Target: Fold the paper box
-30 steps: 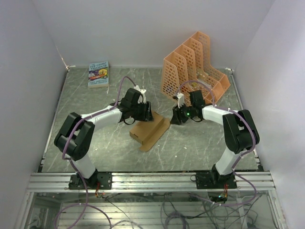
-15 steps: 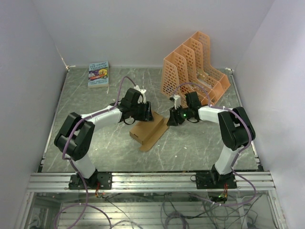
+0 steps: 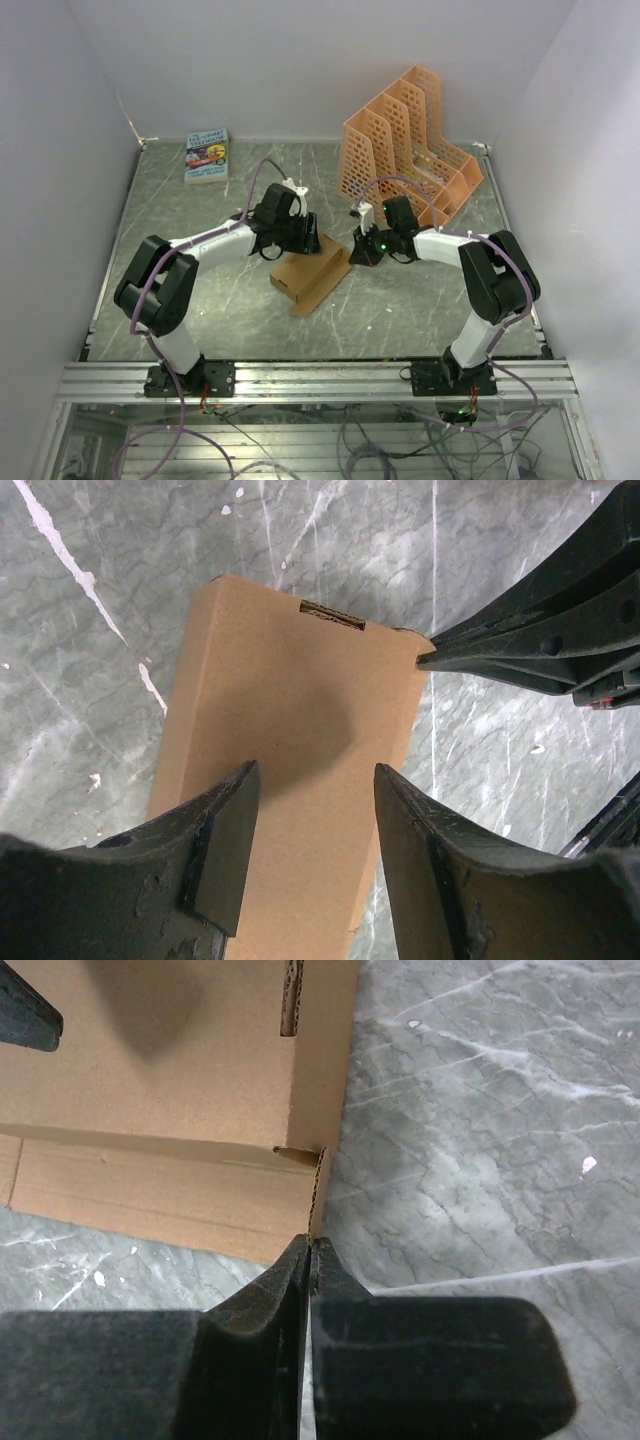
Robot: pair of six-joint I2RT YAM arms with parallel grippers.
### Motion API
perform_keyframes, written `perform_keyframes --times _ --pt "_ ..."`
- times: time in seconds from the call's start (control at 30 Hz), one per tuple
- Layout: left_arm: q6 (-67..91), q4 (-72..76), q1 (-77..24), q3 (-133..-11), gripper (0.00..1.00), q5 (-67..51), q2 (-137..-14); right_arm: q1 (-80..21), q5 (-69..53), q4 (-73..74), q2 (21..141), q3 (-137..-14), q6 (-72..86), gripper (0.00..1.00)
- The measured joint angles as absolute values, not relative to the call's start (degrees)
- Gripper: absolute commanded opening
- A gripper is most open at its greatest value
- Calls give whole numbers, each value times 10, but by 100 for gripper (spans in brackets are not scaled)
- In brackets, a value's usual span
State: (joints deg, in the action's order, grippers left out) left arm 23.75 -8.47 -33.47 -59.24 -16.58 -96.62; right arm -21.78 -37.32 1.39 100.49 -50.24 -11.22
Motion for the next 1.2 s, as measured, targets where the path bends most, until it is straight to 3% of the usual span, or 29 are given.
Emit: perform_keyframes --times 1.2 --pt "221 -134 -277 -606 66 -157 -934 -308 -238 16 968 -500 -114 0"
